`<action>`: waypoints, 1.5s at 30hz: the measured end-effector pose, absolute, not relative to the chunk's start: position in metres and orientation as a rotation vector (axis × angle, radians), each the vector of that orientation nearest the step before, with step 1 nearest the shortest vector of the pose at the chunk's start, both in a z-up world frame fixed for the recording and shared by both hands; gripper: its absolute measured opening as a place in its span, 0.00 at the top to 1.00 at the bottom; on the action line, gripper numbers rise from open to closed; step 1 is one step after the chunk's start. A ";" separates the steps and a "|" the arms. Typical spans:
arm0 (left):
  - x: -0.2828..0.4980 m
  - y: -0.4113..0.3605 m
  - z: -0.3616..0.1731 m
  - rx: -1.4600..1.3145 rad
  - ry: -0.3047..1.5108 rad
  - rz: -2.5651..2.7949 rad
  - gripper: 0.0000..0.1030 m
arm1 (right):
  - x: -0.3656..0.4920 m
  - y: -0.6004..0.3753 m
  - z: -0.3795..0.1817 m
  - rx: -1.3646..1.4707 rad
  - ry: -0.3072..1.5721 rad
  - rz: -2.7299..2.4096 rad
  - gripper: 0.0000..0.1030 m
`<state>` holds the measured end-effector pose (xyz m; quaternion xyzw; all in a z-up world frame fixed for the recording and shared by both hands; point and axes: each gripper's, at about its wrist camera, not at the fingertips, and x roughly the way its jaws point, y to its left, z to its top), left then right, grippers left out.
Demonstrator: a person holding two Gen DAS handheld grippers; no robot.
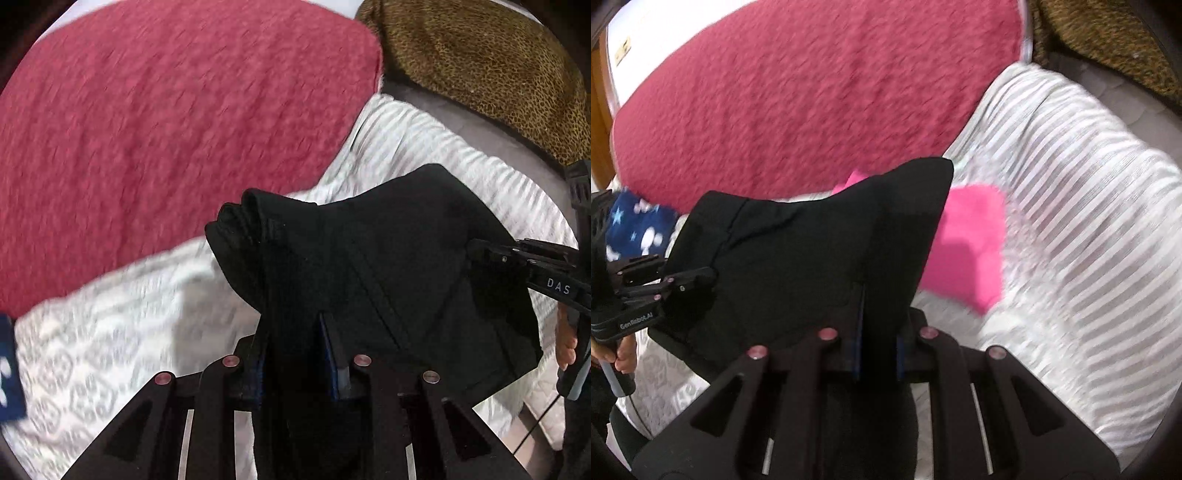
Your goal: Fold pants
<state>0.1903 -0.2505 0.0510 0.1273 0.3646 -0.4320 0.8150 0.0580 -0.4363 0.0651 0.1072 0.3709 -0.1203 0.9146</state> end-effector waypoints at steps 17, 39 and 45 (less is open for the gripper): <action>0.272 -0.389 0.038 0.403 0.675 -0.836 0.76 | 0.136 -0.556 0.061 0.248 0.693 -0.338 0.86; 0.321 -0.405 -0.065 0.469 0.737 -0.694 0.43 | 0.171 -0.596 -0.055 0.205 0.916 -0.535 0.41; 0.303 -0.375 -0.029 0.389 0.716 -0.703 0.40 | 0.131 -0.570 -0.025 0.232 0.877 -0.569 0.41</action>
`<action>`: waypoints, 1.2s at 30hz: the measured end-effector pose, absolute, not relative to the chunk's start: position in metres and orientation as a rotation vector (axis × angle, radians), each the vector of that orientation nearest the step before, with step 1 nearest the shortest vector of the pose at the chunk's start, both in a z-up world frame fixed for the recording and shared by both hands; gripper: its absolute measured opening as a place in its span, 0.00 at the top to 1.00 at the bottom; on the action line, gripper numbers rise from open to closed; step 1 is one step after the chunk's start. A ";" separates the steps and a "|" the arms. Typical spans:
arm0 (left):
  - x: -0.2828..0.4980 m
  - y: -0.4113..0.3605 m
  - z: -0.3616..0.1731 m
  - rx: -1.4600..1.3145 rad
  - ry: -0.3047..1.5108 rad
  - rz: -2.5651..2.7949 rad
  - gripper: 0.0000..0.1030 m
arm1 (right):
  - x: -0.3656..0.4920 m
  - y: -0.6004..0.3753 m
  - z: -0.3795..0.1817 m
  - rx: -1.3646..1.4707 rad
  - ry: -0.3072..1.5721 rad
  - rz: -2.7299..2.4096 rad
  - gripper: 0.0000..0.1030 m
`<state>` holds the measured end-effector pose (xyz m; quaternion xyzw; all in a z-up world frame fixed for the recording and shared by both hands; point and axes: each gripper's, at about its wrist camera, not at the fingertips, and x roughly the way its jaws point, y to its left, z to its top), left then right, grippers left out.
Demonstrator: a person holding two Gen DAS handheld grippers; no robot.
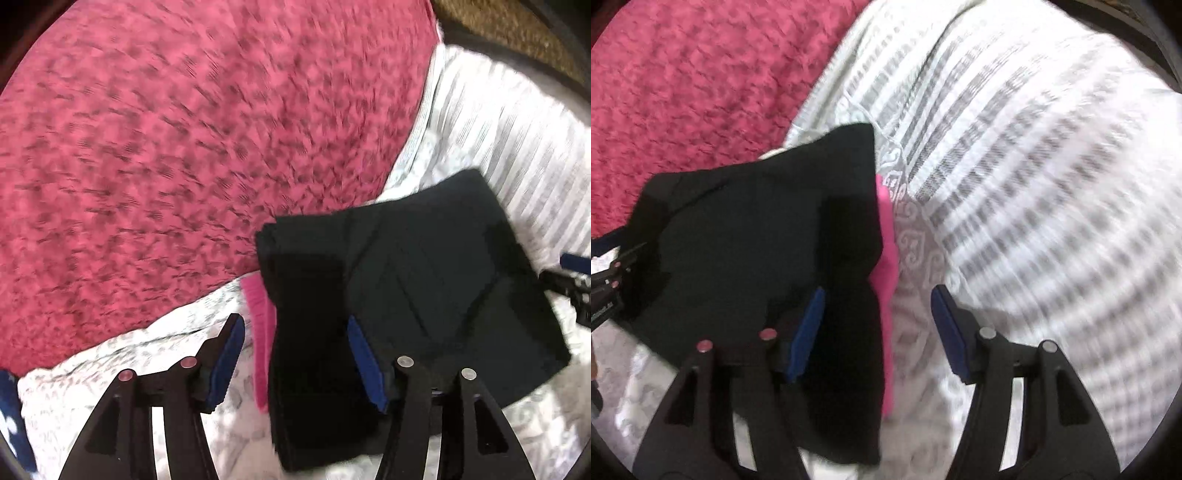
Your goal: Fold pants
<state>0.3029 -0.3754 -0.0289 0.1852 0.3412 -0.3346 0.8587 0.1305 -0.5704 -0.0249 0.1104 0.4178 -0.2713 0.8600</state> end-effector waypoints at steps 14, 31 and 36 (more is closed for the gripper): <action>0.181 -0.280 0.055 0.337 0.575 -0.692 0.22 | 0.035 -0.433 0.039 0.242 0.770 -0.564 0.40; 0.063 -0.189 0.060 0.316 0.625 -0.670 0.20 | -0.056 -0.342 0.053 0.291 0.705 -0.575 0.29; 0.048 -0.180 0.055 0.321 0.649 -0.683 0.20 | -0.068 -0.336 0.055 0.299 0.708 -0.599 0.29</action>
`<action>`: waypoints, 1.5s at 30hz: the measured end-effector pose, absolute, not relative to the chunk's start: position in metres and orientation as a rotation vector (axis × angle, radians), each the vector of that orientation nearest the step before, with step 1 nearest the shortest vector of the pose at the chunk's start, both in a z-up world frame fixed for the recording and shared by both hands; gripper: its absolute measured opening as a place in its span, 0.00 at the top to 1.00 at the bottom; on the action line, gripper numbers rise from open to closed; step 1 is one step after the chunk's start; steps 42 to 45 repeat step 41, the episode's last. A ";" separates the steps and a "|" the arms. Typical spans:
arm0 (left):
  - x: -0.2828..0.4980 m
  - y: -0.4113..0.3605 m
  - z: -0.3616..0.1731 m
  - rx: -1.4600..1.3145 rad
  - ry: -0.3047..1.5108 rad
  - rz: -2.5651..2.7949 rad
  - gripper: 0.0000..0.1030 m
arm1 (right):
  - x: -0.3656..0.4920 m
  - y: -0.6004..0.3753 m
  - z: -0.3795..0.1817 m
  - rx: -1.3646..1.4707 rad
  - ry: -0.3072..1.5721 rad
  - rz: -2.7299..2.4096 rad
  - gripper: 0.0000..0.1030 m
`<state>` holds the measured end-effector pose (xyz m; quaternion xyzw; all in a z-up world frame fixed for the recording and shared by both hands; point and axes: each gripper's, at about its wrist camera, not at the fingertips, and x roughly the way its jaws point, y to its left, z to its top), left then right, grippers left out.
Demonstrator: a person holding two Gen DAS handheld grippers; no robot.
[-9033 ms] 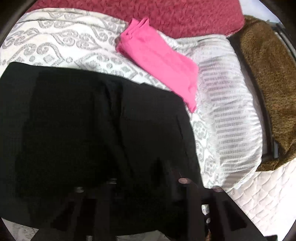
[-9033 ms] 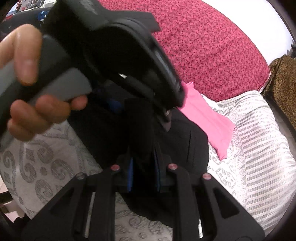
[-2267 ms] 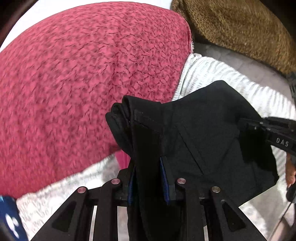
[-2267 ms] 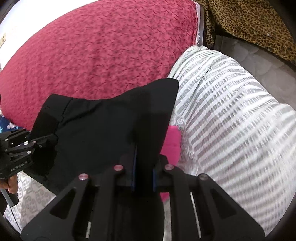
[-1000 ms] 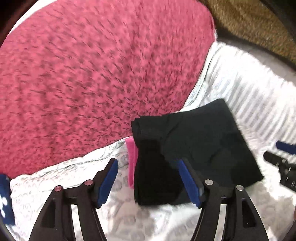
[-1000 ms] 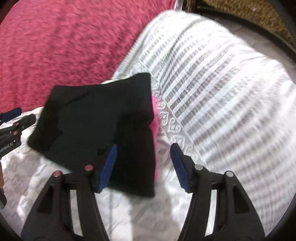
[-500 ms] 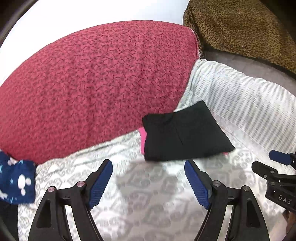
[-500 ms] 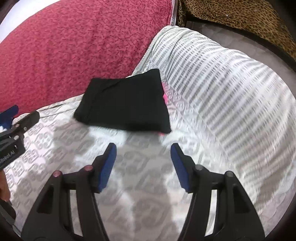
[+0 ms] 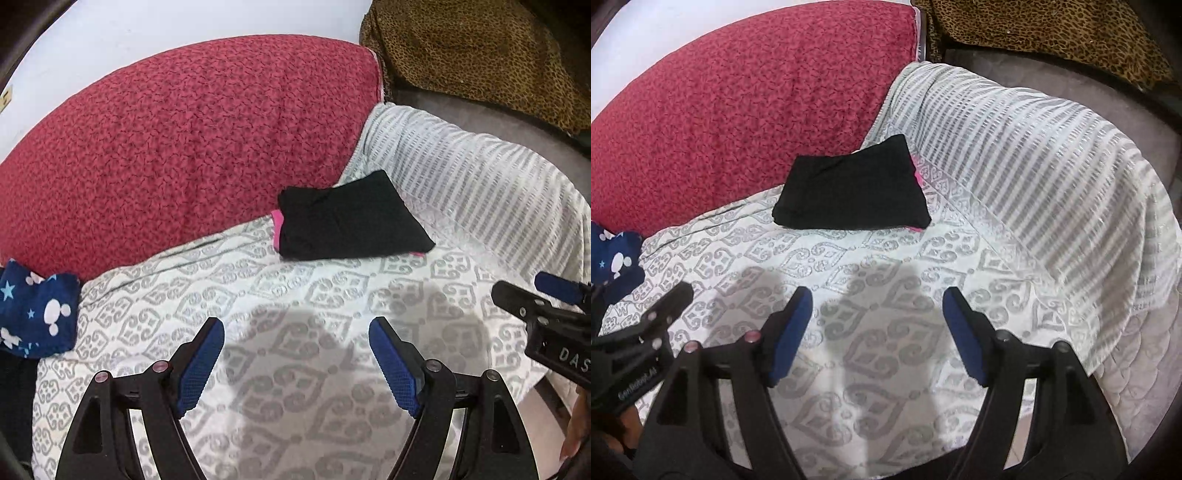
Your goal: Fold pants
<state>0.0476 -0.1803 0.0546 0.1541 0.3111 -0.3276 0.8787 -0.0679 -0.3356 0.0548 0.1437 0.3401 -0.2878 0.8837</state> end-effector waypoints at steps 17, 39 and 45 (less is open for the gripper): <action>0.046 -0.165 0.055 0.264 0.661 -0.638 0.20 | -0.076 -0.326 0.056 0.287 0.714 -0.631 0.29; 0.039 -0.162 0.060 0.252 0.638 -0.641 0.20 | -0.078 -0.318 0.059 0.272 0.703 -0.618 0.29; 0.038 -0.162 0.061 0.253 0.638 -0.640 0.20 | -0.078 -0.317 0.059 0.269 0.703 -0.621 0.29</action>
